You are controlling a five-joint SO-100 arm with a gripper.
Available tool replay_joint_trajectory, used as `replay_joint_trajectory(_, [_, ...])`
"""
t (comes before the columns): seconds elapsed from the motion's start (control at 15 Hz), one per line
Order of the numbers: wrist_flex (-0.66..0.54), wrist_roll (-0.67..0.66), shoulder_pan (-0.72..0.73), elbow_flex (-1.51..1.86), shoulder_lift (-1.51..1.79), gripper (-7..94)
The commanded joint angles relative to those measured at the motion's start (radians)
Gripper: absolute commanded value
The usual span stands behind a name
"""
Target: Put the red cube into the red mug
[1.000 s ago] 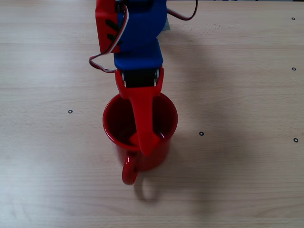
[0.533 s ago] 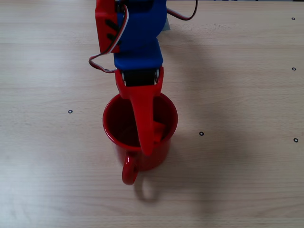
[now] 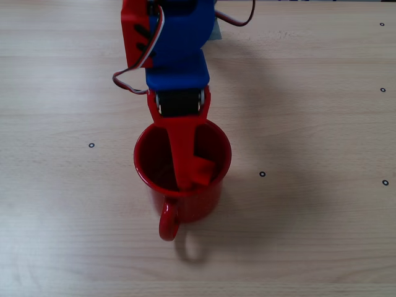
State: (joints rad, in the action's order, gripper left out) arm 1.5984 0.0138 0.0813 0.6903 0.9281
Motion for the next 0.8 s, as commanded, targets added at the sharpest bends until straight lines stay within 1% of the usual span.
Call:
replay_joint_trajectory(0.0, [-0.018,0.02,-0.015,-0.08,0.198,7])
replay_joint_trajectory(0.07, [-0.015,0.021,-0.017,-0.08,0.215,0])
replay_joint_trajectory(0.4, [-0.012,0.029,-0.04,-0.052,0.328,0])
replay_joint_trajectory(0.6, [-0.081,0.028,-0.055,0.071,0.499,0])
replay_joint_trajectory(0.73, [-0.138,0.028,-0.066,0.213,0.669,0])
